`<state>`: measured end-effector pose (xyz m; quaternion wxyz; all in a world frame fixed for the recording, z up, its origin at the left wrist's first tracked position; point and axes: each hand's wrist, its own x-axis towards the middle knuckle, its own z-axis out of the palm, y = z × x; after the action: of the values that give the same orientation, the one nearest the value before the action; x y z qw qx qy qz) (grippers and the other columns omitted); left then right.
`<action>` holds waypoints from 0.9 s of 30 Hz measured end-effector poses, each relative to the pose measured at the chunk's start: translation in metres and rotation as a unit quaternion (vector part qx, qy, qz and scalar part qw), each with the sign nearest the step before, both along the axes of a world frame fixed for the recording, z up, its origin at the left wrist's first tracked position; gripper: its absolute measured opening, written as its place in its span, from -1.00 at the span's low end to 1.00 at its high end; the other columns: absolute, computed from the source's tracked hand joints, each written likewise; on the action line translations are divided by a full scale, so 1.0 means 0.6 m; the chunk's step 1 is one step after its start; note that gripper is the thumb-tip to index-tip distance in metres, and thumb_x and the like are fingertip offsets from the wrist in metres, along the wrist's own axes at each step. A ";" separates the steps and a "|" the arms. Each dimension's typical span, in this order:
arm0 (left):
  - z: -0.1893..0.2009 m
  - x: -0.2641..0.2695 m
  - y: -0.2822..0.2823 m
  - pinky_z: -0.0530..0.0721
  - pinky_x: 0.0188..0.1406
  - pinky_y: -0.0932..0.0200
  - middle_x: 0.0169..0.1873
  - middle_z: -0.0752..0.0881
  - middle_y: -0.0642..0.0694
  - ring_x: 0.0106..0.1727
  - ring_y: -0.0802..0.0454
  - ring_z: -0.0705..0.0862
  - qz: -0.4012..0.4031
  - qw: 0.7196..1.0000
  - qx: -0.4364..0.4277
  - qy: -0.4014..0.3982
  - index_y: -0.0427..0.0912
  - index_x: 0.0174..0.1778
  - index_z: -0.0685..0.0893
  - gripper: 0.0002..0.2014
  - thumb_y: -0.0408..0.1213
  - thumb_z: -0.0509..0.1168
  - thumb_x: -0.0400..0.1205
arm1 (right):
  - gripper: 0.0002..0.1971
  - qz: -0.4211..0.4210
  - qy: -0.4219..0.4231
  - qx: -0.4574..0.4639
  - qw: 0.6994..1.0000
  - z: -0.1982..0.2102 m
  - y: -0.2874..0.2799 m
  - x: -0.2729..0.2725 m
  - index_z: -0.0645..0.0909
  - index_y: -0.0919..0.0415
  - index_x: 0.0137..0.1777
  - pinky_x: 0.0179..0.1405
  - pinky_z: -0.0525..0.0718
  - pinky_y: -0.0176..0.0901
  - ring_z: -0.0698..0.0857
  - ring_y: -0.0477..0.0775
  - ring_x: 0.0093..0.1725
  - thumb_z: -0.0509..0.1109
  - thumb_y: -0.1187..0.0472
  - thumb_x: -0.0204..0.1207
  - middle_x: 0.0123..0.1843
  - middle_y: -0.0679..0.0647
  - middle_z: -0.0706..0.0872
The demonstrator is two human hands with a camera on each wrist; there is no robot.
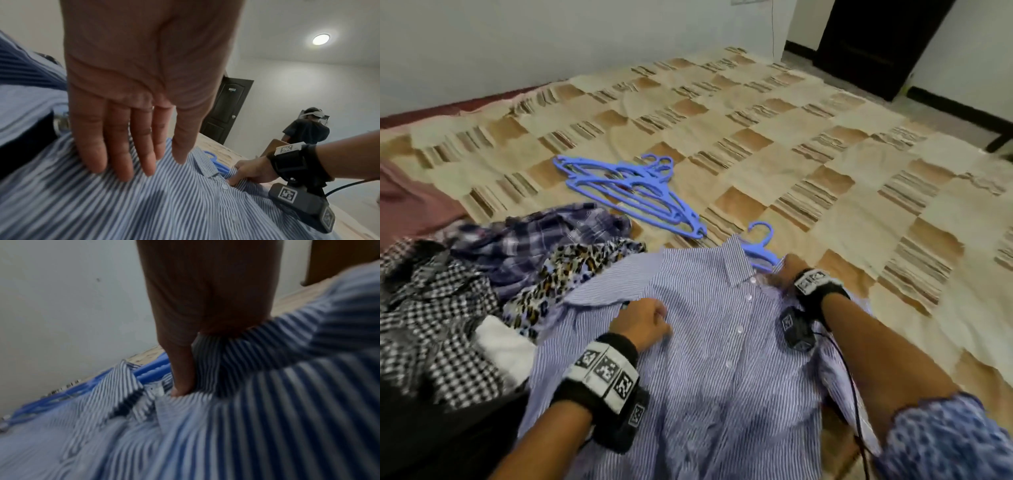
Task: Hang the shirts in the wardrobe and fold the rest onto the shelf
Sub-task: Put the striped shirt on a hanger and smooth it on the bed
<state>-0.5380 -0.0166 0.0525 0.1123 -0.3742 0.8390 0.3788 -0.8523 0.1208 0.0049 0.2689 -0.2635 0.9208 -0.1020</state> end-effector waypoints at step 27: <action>0.967 -0.187 -0.176 0.43 -0.25 0.46 -0.06 0.76 -0.25 -0.04 0.03 0.65 -0.199 0.884 -0.215 0.364 -0.31 0.15 0.72 -0.55 -0.07 0.11 0.60 | -0.84 0.160 0.115 -0.553 0.810 1.105 -0.064 0.062 0.56 0.30 0.03 -0.06 0.67 -0.40 0.68 -0.24 -0.20 0.13 0.35 0.69 -0.16 -0.03 0.64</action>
<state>-0.6501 -0.1220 0.6325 -0.2112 -0.0500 0.9387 0.2679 -0.8152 0.0824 0.6681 -0.0172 -0.5211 0.6776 -0.5187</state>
